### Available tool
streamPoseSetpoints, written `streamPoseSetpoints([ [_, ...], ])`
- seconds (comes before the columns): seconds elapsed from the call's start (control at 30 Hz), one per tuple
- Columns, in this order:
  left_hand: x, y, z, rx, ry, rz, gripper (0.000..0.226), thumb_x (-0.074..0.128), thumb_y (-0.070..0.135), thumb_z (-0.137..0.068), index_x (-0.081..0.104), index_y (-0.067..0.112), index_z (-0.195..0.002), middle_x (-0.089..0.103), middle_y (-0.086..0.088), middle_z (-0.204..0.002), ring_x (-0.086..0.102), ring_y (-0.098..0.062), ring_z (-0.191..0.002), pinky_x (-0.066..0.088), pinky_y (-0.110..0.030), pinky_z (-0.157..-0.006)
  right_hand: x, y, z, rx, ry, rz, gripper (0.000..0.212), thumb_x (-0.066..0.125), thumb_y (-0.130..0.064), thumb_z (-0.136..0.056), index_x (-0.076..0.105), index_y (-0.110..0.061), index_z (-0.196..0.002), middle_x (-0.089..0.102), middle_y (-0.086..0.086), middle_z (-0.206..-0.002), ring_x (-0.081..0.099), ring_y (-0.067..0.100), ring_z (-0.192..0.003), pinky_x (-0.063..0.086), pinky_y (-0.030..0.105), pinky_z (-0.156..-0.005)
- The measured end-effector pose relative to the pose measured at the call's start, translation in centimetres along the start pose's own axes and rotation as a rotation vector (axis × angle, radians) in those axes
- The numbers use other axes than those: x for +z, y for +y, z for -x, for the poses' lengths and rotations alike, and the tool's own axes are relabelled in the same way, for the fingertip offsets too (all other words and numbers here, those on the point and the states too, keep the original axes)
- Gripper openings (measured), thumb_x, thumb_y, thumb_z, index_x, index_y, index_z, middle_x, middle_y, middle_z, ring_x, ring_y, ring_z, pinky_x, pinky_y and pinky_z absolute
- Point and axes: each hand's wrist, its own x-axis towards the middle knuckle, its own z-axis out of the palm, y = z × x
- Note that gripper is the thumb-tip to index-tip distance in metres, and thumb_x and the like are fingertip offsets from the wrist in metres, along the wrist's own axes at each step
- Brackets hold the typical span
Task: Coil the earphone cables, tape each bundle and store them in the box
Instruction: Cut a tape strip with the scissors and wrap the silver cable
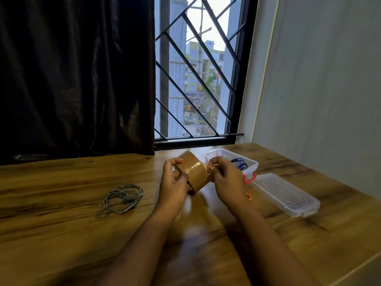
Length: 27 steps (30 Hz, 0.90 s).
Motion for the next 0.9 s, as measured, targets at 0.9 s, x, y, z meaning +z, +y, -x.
streamPoseSetpoints([
  [0.9, -2.0, -1.7, -1.0, 0.293, -0.079, -0.788, 0.030, 0.069, 0.016, -0.081, 0.070, 0.023, -0.110, 0.067, -0.003, -0.112, 0.055, -0.019, -0.110, 0.043, -0.032, -0.095, -1.3, 1.4, -0.5, 0.120, 0.184, -0.154, 0.015, 0.040, 0.007, -0.095, 0.054, 0.004, -0.090, 0.056, 0.011, -0.073, 0.060, 0.010, -0.064, 0.048, 0.013, -0.054],
])
